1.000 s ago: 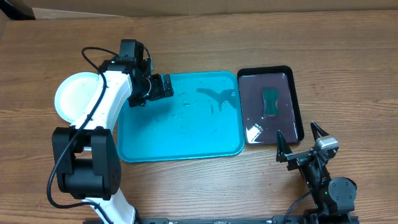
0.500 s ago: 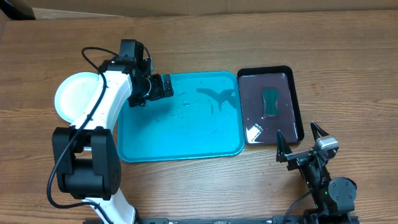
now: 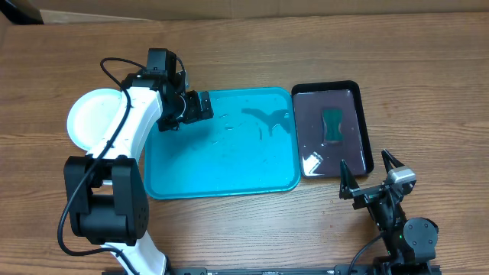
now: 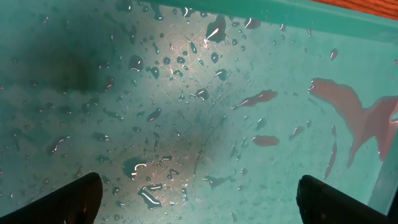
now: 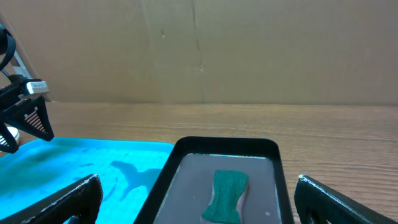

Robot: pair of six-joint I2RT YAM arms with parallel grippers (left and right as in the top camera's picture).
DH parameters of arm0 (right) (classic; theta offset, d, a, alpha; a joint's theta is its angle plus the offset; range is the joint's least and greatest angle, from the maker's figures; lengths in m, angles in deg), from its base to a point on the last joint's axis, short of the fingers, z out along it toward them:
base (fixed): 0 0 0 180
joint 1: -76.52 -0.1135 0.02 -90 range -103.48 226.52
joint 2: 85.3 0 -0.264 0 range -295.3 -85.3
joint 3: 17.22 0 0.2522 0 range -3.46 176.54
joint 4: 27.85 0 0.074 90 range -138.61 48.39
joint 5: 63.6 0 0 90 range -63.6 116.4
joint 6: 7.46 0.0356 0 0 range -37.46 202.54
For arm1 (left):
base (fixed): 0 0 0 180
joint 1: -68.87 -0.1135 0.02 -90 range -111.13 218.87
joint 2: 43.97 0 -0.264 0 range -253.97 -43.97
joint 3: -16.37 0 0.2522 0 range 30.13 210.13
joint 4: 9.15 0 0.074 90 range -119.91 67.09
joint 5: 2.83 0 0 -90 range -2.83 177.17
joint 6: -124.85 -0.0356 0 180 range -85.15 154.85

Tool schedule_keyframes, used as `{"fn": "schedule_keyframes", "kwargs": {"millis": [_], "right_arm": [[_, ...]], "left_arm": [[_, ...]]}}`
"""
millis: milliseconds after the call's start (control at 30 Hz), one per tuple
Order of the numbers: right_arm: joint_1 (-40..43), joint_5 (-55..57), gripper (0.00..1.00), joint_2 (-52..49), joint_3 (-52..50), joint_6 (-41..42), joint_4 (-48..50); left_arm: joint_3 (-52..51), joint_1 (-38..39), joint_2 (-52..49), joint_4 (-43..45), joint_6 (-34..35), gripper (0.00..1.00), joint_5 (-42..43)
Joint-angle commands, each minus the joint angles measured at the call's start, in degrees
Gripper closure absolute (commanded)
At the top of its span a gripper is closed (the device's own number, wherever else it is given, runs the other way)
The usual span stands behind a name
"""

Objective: Clean dirty plates on tray and stack at the side

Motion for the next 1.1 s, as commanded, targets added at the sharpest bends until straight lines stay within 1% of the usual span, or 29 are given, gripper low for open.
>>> {"fn": "schedule_keyframes", "kwargs": {"millis": [0, 167, 267, 933, 1067], "right_arm": [[0.26, 0.31, 0.00, 0.52, -0.61, -0.22, 0.31], [0.26, 0.31, 0.00, 0.52, -0.61, -0.22, 0.31], [0.26, 0.33, 0.00, 0.52, -0.61, -0.22, 0.31], [0.26, 0.31, 0.00, 0.52, -0.61, -0.22, 0.31], [0.26, 0.31, 0.00, 0.52, -0.61, -0.22, 0.31]], "left_arm": [[-0.13, 0.26, -0.35, -0.13, -1.07, 0.00, -0.42], [-0.13, 0.79, 1.03, -0.13, -1.07, 0.00, -0.98], [-0.13, 1.11, 4.24, -0.13, -1.07, 0.00, -0.98], [-0.24, 1.07, 38.84, -1.22, -1.09, 0.00, -1.07], [-3.17, -0.17, 46.23, -0.70, -1.07, 0.00, -1.42]]}}
